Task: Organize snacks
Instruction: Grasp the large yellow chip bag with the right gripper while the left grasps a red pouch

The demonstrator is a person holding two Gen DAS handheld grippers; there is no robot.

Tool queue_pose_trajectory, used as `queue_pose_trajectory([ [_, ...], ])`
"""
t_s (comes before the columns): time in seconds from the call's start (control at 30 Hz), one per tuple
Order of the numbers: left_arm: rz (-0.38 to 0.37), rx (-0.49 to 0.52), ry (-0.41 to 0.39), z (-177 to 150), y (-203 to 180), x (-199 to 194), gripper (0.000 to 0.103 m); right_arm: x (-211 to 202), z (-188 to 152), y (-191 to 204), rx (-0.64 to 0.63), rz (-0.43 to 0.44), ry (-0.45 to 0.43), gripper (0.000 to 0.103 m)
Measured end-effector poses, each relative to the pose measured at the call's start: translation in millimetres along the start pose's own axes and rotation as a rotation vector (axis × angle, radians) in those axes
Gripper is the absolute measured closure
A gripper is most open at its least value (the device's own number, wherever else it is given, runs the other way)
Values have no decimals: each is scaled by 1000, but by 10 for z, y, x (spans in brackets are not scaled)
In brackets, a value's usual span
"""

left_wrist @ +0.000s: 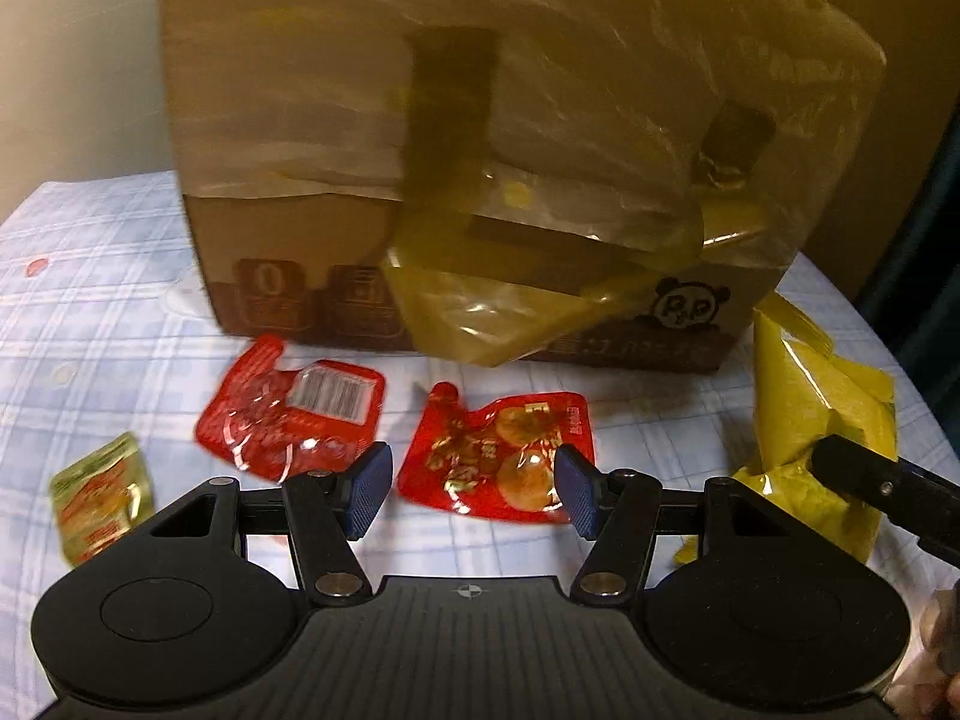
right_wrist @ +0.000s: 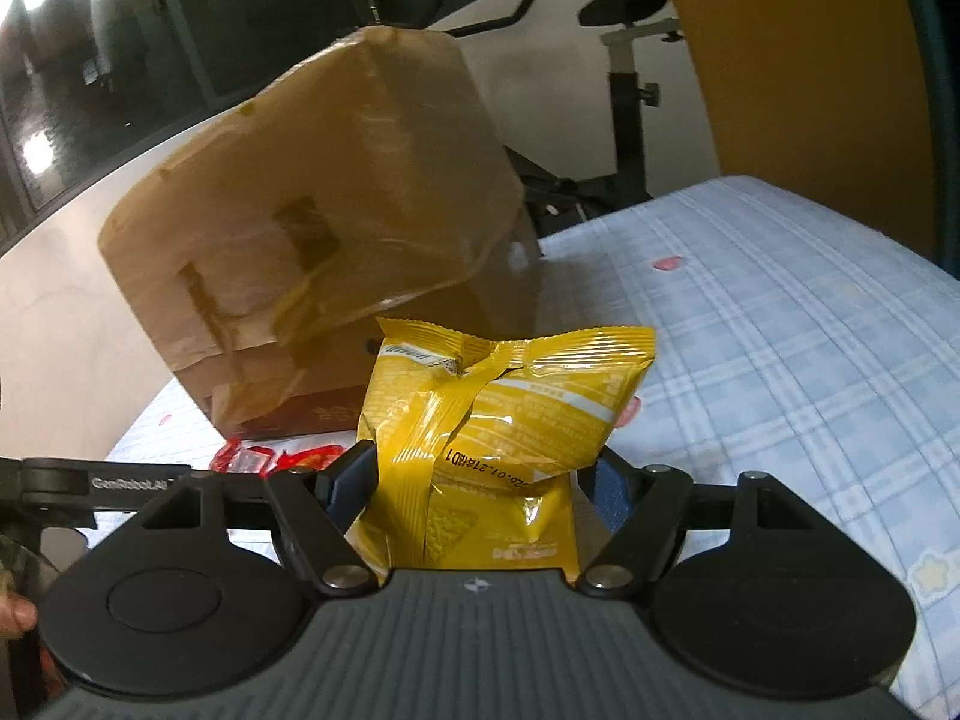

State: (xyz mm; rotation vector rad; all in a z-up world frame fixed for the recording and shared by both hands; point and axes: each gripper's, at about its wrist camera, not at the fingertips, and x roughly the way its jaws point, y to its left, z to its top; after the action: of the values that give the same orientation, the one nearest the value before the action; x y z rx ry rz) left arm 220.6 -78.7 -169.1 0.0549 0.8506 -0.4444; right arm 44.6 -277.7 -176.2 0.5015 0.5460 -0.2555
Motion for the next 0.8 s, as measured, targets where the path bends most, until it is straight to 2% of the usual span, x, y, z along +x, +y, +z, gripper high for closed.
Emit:
queue_pose_trajectory([
  [0.1, -18, 3, 4, 23, -6, 88, 41, 12, -11, -28, 12, 1, 4, 28],
  [0.37, 0, 21, 12, 71, -28, 269, 40, 64, -25, -26, 8, 18, 12, 28],
  [0.8, 71, 60, -14, -34, -385, 404, 28, 92, -36, -27, 11, 28, 9, 28],
])
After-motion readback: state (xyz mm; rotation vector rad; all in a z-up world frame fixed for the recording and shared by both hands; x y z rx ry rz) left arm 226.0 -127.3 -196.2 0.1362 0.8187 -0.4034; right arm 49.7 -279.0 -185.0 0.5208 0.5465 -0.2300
